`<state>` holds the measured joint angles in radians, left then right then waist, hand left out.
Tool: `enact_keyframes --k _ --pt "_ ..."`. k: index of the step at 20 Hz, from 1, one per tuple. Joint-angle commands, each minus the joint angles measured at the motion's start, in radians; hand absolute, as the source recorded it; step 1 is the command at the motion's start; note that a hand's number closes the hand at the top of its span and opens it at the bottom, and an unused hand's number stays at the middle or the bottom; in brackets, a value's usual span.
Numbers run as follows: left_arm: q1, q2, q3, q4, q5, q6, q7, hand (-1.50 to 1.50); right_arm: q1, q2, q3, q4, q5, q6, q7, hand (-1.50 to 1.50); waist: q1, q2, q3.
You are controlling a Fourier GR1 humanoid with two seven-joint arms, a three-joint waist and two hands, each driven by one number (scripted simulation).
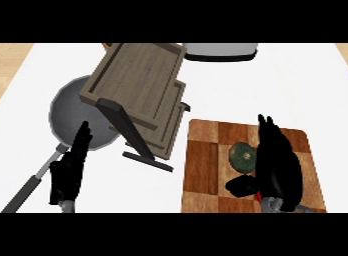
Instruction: Pick the squash from the cutting board and place it in the tiered basket
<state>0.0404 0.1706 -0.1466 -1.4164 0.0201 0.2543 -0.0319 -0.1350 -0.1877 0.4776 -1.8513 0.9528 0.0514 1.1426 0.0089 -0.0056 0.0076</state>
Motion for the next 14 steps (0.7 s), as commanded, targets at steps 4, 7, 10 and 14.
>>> enact_keyframes --k 4,7,10,14 --pt "0.044 -0.014 -0.007 0.043 -0.001 -0.004 0.024 0.0 -0.088 0.102 -0.041 0.106 0.008 0.174 0.184 -1.5 0.0 0.007 -0.009" --pt "-0.008 0.02 0.04 0.065 0.023 -0.03 0.049 0.0 -0.024 0.096 -0.061 0.121 -0.001 0.171 0.137 -1.5 -0.012 0.008 -0.009" --pt "0.04 -0.006 0.005 0.029 0.015 -0.029 0.047 0.0 -0.085 0.158 -0.079 0.147 -0.003 0.233 0.174 -1.5 0.0 0.007 -0.009" --pt "-0.002 -0.012 0.011 0.042 -0.015 -0.002 0.065 0.0 -0.078 0.173 -0.118 0.183 0.014 0.218 0.129 -1.5 -0.007 0.007 -0.008"
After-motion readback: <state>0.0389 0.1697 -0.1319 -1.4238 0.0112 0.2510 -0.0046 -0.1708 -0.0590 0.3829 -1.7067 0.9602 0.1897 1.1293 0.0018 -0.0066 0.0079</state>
